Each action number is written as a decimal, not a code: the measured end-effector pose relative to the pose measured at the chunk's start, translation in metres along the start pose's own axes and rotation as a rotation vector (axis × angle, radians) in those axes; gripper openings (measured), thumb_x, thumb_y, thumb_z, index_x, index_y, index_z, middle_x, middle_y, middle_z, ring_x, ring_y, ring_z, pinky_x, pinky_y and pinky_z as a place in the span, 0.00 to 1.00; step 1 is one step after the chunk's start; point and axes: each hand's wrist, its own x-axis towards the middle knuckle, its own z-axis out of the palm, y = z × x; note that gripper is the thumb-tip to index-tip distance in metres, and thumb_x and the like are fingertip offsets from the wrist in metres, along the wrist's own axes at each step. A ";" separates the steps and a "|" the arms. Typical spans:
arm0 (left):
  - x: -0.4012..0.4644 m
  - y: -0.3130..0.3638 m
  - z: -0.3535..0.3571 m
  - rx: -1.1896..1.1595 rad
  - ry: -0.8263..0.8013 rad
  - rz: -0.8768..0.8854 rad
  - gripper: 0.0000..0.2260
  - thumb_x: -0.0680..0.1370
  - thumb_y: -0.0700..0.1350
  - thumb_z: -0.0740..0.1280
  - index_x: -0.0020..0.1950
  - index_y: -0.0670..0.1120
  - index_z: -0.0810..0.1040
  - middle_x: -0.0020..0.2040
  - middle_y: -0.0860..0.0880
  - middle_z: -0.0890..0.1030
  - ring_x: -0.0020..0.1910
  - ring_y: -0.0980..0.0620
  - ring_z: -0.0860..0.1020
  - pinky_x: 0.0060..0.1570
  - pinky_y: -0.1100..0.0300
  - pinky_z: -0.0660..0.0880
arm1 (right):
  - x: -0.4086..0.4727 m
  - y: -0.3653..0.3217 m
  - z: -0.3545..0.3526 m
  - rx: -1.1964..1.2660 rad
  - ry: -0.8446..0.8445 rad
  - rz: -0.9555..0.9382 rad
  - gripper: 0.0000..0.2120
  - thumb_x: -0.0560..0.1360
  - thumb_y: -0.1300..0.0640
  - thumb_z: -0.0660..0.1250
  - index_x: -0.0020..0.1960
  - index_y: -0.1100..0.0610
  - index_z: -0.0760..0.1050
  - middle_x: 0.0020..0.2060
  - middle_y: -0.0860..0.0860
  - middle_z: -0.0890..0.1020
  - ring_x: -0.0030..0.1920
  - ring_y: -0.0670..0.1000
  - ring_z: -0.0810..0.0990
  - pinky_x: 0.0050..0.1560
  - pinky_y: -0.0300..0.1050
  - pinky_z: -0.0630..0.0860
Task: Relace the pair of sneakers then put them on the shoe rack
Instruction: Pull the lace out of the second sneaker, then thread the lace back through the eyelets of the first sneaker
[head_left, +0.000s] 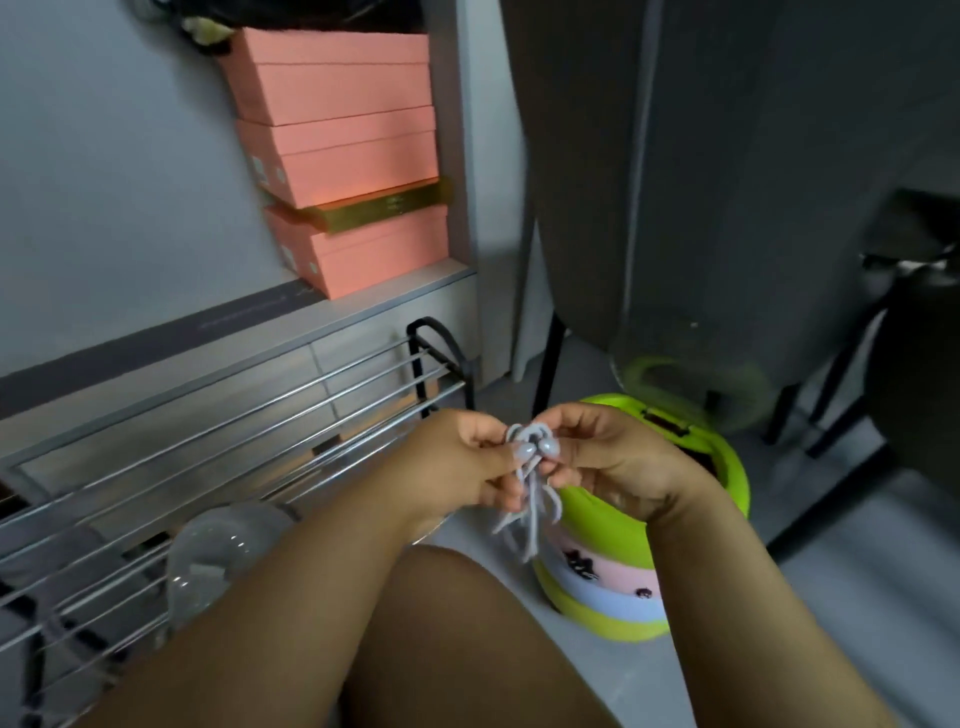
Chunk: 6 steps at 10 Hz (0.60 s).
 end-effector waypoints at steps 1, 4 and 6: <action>0.018 0.007 0.022 -0.191 0.030 0.010 0.07 0.78 0.31 0.62 0.56 0.33 0.74 0.43 0.38 0.79 0.37 0.51 0.82 0.44 0.60 0.81 | -0.002 -0.002 -0.024 0.142 0.262 -0.093 0.04 0.62 0.62 0.72 0.37 0.60 0.80 0.29 0.53 0.80 0.27 0.43 0.77 0.28 0.32 0.75; 0.006 -0.002 0.003 -0.170 0.201 -0.019 0.06 0.79 0.34 0.62 0.50 0.37 0.78 0.40 0.40 0.80 0.35 0.48 0.82 0.36 0.60 0.81 | 0.005 -0.003 -0.085 -0.390 0.904 -0.102 0.13 0.71 0.56 0.68 0.34 0.65 0.76 0.32 0.63 0.81 0.31 0.51 0.80 0.39 0.45 0.79; -0.031 -0.008 -0.038 -0.130 0.379 -0.005 0.07 0.79 0.34 0.62 0.46 0.40 0.79 0.37 0.42 0.80 0.30 0.51 0.80 0.32 0.61 0.80 | 0.011 0.020 -0.052 -0.145 0.847 0.066 0.05 0.73 0.69 0.66 0.42 0.61 0.76 0.37 0.55 0.79 0.33 0.50 0.81 0.44 0.46 0.81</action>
